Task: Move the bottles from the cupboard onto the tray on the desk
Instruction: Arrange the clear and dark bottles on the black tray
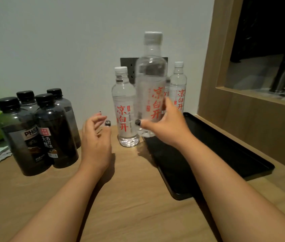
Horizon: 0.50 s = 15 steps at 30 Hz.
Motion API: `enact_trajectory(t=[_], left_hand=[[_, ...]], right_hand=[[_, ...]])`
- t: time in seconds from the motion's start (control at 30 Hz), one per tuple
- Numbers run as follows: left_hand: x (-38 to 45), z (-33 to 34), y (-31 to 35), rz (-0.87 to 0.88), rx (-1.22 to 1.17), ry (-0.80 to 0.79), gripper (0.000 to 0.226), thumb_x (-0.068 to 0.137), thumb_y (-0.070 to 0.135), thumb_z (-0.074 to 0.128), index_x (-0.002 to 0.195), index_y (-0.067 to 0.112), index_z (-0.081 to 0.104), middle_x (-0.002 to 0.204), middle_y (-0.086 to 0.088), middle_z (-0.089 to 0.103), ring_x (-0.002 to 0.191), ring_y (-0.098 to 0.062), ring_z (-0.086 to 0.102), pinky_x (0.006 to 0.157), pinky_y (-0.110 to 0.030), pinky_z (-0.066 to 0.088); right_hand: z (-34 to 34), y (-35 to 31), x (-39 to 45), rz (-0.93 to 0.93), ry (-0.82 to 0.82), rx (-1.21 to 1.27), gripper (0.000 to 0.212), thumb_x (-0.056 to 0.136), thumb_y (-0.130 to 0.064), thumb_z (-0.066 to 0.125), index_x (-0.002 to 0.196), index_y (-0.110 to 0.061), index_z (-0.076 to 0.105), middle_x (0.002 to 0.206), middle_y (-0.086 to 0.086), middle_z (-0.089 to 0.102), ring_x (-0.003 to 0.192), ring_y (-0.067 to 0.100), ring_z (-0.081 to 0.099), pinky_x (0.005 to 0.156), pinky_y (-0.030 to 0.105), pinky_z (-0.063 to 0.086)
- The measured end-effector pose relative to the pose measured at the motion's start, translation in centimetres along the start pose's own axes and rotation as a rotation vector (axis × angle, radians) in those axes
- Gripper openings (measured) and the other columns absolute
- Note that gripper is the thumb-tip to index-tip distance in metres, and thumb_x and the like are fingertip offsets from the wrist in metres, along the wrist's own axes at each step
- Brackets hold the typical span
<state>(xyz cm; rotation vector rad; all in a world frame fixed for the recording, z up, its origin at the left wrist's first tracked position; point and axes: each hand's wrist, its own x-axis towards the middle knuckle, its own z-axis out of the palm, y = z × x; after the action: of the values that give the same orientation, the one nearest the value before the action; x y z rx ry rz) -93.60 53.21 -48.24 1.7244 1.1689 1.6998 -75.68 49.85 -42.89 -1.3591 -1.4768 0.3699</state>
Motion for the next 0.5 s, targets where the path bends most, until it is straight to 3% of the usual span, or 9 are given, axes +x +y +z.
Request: enact_trajectory(t=[0.1, 0.2, 0.33, 0.5], left_hand=[[-1.2, 0.9, 0.5, 0.007, 0.147, -0.145, 0.058, 0.092, 0.020, 0.058, 0.143, 0.023, 0.030, 0.150, 0.003, 0.034, 0.137, -0.009, 0.032, 0.107, -0.026, 0.030], [-1.6, 1.8, 1.0, -0.066, 0.130, -0.231, 0.083, 0.089, 0.018, 0.064, 0.151, 0.026, 0.008, 0.156, 0.001, 0.024, 0.142, -0.013, 0.026, 0.112, -0.032, 0.028], [-0.9, 1.4, 0.8, -0.217, 0.033, -0.204, 0.086, 0.089, 0.014, 0.064, 0.151, 0.023, 0.004, 0.153, -0.004, 0.031, 0.136, -0.014, 0.036, 0.109, -0.033, 0.033], [-0.8, 1.2, 0.8, -0.293, -0.001, -0.187, 0.082, 0.091, 0.011, 0.061, 0.151, 0.020, 0.005, 0.137, -0.003, 0.048, 0.114, -0.011, 0.049, 0.091, -0.025, 0.039]], right_hand=[[-1.5, 2.5, 0.9, 0.077, 0.167, -0.048, 0.063, 0.069, -0.025, 0.083, 0.118, -0.024, 0.043, 0.107, -0.012, 0.054, 0.097, 0.006, 0.055, 0.079, 0.023, 0.049], [-2.1, 5.5, 1.4, 0.204, 0.269, -0.096, 0.066, 0.069, -0.023, 0.083, 0.122, -0.019, 0.045, 0.120, -0.002, 0.058, 0.109, 0.017, 0.058, 0.077, 0.026, 0.049], [-2.0, 7.5, 1.7, 0.329, 0.251, -0.067, 0.067, 0.069, -0.018, 0.083, 0.124, -0.017, 0.045, 0.125, 0.004, 0.057, 0.116, 0.023, 0.057, 0.080, 0.030, 0.047], [-1.1, 8.6, 1.5, 0.288, 0.245, -0.141, 0.073, 0.071, -0.023, 0.083, 0.132, -0.021, 0.041, 0.130, 0.002, 0.054, 0.121, 0.022, 0.054, 0.090, 0.037, 0.050]])
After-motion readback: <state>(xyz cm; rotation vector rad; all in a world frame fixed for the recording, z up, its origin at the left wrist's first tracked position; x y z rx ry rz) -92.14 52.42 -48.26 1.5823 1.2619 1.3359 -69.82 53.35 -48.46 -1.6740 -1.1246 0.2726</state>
